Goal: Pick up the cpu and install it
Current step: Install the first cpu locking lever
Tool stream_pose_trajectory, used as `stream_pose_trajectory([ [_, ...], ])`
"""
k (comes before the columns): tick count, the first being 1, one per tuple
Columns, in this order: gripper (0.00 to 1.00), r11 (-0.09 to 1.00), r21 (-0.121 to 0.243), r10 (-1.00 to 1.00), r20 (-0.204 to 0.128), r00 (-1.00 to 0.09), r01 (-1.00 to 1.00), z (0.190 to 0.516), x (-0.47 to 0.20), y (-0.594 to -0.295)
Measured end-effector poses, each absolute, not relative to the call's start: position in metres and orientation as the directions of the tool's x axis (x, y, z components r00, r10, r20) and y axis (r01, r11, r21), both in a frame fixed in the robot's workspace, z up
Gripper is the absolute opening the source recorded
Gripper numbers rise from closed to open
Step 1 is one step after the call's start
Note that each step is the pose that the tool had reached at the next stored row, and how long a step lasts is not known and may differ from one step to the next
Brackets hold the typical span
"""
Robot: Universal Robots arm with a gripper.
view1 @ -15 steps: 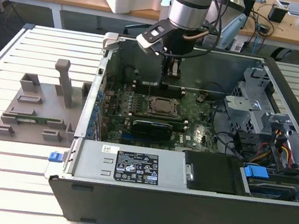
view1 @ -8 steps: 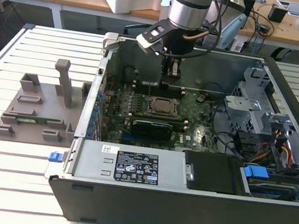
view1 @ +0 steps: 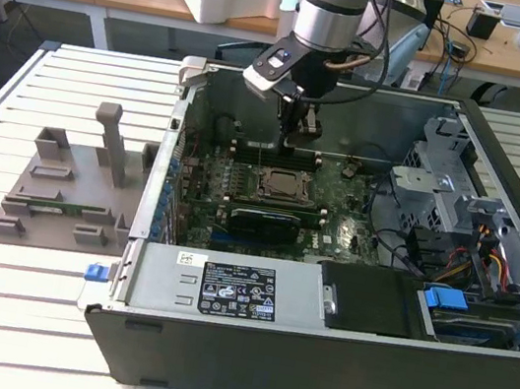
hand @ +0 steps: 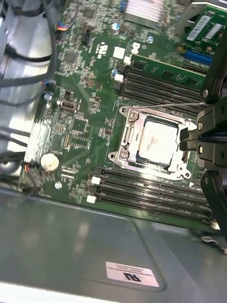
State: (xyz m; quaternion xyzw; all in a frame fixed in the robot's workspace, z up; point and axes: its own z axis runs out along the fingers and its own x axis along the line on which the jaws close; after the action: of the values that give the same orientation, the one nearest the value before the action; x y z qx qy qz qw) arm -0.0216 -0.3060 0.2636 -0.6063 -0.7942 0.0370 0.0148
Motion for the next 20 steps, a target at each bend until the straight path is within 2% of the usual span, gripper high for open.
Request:
stream_pose_trajectory([
  [5,0.11,0.371,-0.077,0.927,-0.021,-0.374,0.925,0.2636,-0.0216,-0.306],
  [11,0.11,0.415,-0.077,0.908,-0.021,-0.418,0.907,0.2636,-0.0216,-0.306],
  [20,0.11,0.558,-0.076,0.828,-0.021,-0.561,0.826,0.2636,-0.0216,-0.306],
])
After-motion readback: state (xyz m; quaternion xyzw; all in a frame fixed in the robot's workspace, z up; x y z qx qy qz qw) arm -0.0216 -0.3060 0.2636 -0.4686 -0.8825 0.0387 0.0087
